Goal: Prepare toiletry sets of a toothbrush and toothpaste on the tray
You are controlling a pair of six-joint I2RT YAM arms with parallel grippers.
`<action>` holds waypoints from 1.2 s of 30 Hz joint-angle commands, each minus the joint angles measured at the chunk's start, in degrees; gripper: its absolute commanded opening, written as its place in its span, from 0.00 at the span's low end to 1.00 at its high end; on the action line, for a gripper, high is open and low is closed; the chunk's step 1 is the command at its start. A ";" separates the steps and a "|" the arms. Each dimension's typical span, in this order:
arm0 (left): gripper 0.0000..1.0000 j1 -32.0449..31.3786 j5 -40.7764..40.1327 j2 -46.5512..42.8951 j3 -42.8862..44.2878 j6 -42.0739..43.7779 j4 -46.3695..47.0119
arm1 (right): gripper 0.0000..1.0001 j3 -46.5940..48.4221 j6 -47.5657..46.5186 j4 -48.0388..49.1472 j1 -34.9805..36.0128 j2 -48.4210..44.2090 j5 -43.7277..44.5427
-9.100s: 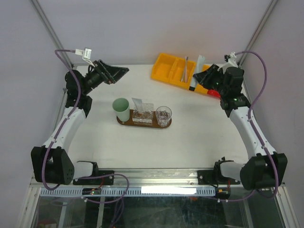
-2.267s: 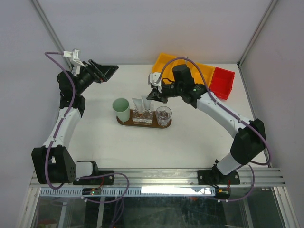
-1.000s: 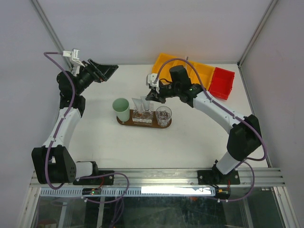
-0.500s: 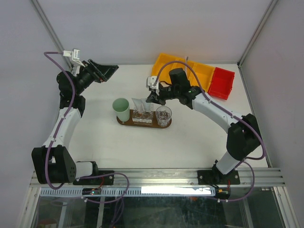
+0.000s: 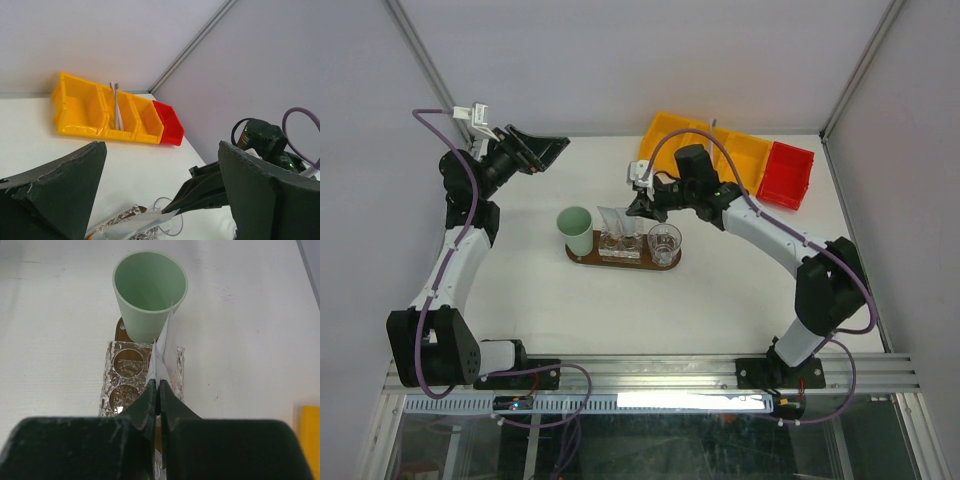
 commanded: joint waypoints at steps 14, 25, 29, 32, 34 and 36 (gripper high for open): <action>0.99 0.76 1.02 -0.15 0.84 -0.92 3.95 | 0.00 -3.15 2.12 6.77 -0.15 -0.27 -0.02; 0.99 0.77 1.12 -0.08 0.88 -1.07 4.04 | 0.00 -3.45 2.73 7.48 -0.64 0.30 -0.35; 0.99 0.74 1.21 -0.15 0.80 -1.09 4.13 | 0.00 -3.29 2.83 7.27 -0.79 0.70 -0.46; 0.99 0.75 1.21 -0.20 0.77 -1.18 4.22 | 0.00 -3.22 2.80 7.20 -0.81 0.99 -0.72; 0.99 0.79 1.21 -0.15 0.81 -1.19 4.33 | 0.00 -2.98 2.74 6.95 -0.81 1.19 -0.64; 0.99 0.77 1.21 -0.15 0.79 -1.25 4.33 | 0.00 -2.99 2.55 6.80 -0.81 1.19 -0.51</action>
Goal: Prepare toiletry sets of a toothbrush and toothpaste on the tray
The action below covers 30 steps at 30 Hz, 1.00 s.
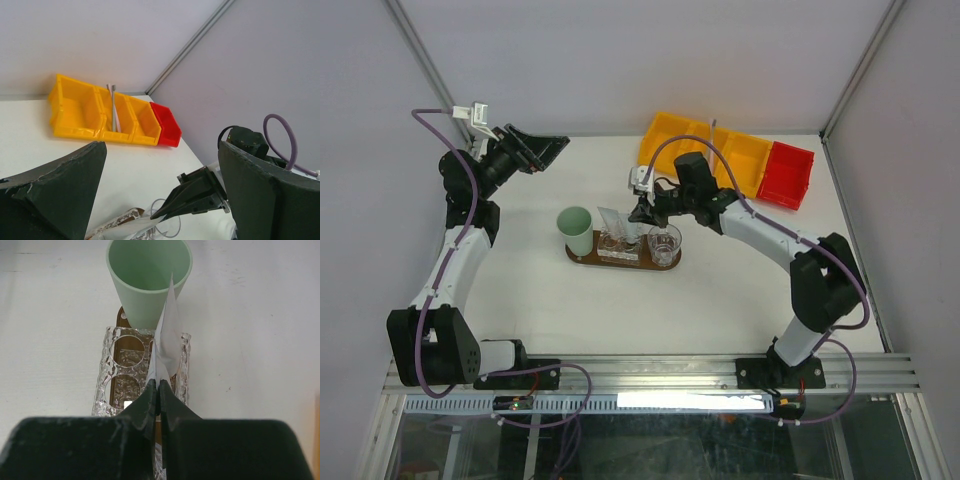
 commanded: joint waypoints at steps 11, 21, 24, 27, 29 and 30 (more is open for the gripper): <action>0.99 0.78 1.01 -0.37 0.62 -0.45 3.37 | 0.06 1.03 -0.21 1.85 -0.27 0.17 0.02; 0.99 0.74 1.08 -0.37 0.53 -0.61 3.74 | 0.33 0.01 0.69 3.78 -0.19 -1.10 1.54; 0.99 0.73 1.04 -0.37 0.55 -0.63 3.83 | 0.41 -0.44 1.18 4.29 -0.24 -1.76 2.13; 0.99 0.78 1.09 -0.56 0.55 -0.73 3.91 | 0.50 -1.09 1.69 5.22 -0.25 -2.77 2.85; 0.99 0.77 1.09 -0.54 0.55 -0.70 3.92 | 0.54 -1.36 2.02 5.86 -0.26 -3.39 3.22; 0.99 0.78 1.08 -0.54 0.43 -0.68 3.91 | 0.56 -1.39 2.25 6.02 -0.26 -3.66 3.35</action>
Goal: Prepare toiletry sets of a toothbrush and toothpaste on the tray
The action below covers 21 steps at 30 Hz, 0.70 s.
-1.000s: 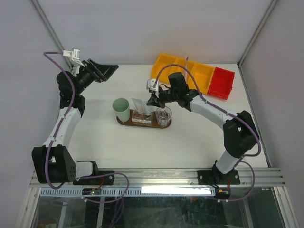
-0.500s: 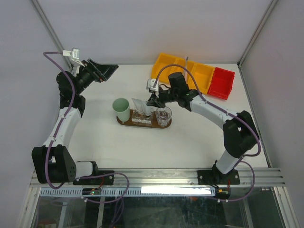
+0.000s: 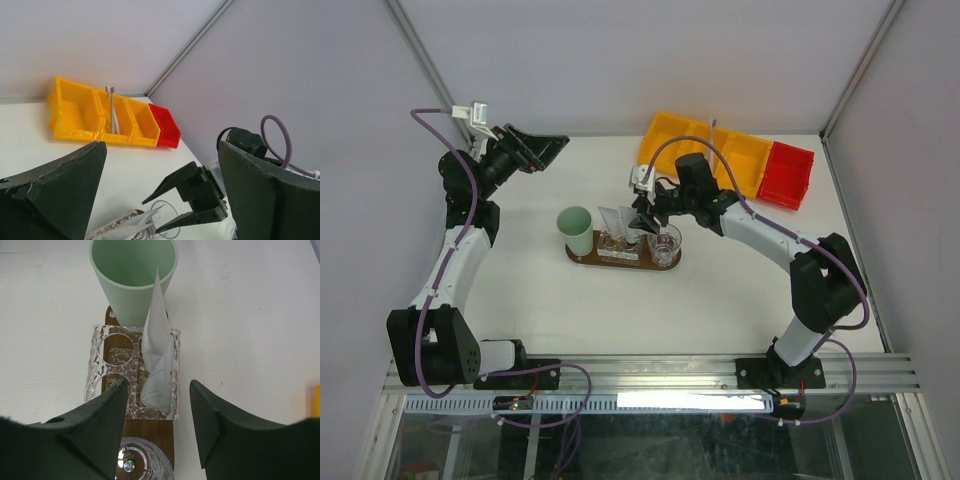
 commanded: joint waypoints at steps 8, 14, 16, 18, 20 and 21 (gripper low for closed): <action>0.99 0.79 1.13 -0.46 0.46 -0.37 3.03 | 0.66 -0.23 3.12 3.58 -0.24 -6.32 2.40; 0.99 0.73 0.99 -0.54 0.43 -0.20 3.05 | 0.83 -0.34 5.87 2.20 -0.17 -10.80 5.12; 0.99 0.79 0.95 -0.48 0.35 -0.32 3.05 | 0.99 -0.65 7.58 1.92 -0.26 -12.98 7.48; 0.99 0.74 0.95 -0.31 0.32 -0.27 3.05 | 1.00 -1.73 10.29 2.41 -0.19 -15.44 11.67; 0.99 0.74 0.89 -0.07 0.36 -0.32 3.04 | 1.00 -2.94 14.92 3.16 -0.22 -17.69 18.17; 0.99 0.79 0.74 0.02 0.38 -0.35 2.86 | 1.00 -3.56 17.87 3.43 -0.28 -18.88 22.38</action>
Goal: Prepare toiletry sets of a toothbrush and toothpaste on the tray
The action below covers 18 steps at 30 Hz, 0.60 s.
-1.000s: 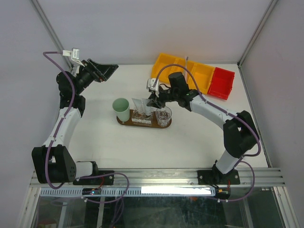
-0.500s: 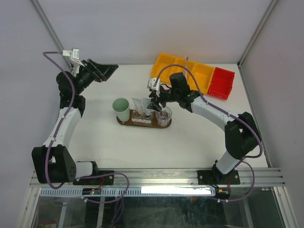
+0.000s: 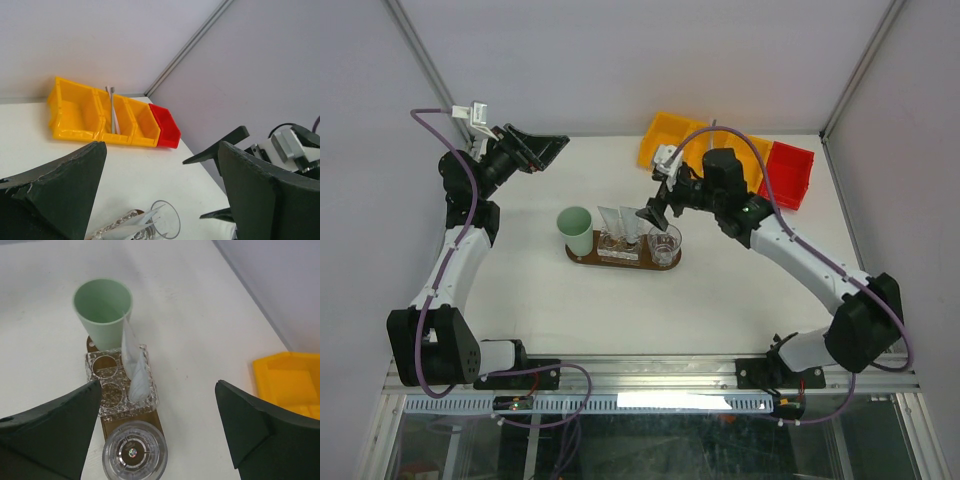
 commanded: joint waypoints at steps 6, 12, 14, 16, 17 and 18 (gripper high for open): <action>0.99 0.80 0.02 0.47 0.64 0.02 1.25 | 1.00 -3.69 32.52 -0.31 -5.47 -9.83 40.11; 0.99 0.82 -0.52 0.50 0.87 0.50 0.07 | 0.99 -3.97 40.50 1.60 -15.93 -5.76 39.99; 0.99 0.87 -0.63 0.55 0.86 0.62 -0.13 | 0.96 -1.18 41.08 2.03 -17.65 -1.53 41.75; 0.99 0.82 -0.66 0.72 0.87 0.71 -0.16 | 0.91 2.81 42.36 2.07 -18.66 3.56 42.45; 0.99 0.87 -0.65 0.81 0.92 0.77 -0.26 | 0.88 5.00 43.06 1.70 -18.98 6.16 42.99; 0.99 0.86 -0.70 0.90 0.97 0.87 -0.42 | 0.86 7.31 43.60 1.44 -19.18 8.73 43.48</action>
